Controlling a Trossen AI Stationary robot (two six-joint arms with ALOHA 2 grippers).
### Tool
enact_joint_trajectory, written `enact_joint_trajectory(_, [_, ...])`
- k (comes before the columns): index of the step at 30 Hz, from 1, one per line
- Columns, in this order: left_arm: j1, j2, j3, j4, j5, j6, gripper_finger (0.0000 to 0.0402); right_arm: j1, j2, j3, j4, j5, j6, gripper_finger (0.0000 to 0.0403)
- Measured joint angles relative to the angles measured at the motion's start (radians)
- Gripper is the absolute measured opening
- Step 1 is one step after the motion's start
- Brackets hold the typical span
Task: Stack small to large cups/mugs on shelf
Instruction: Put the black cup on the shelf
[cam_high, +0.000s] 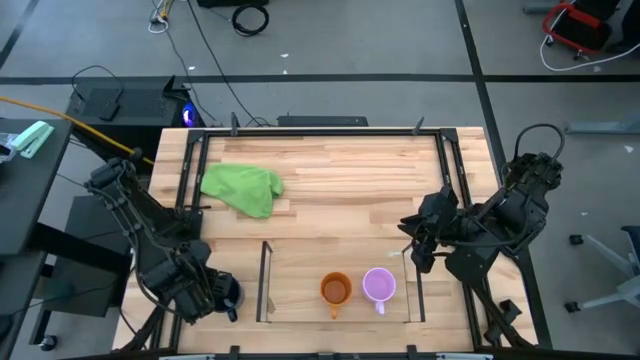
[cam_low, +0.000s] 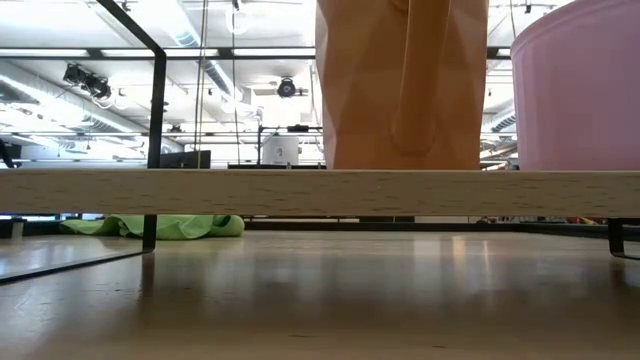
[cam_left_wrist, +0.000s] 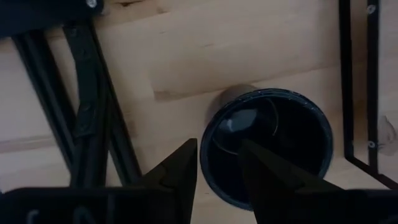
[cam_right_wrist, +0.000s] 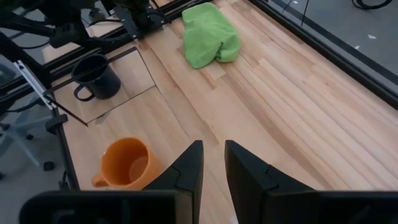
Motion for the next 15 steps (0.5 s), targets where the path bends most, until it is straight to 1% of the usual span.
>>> enact_joint_trajectory(4, [-0.002,0.0,-0.083,0.142,0.002,0.0,0.0127,0.013,0.002,0.0,0.0,0.0,0.011,0.0074])
enact_joint_trajectory(5, [-0.002,0.001,-0.099,0.156,0.002,-0.002,0.0126,0.015,0.003,0.0,0.0,0.0,0.011,0.0074])
enact_joint_trajectory(15, [-0.002,-0.004,-0.111,0.148,0.022,-0.001,0.0127,0.018,0.004,0.0,0.0,0.001,0.026,0.0074])
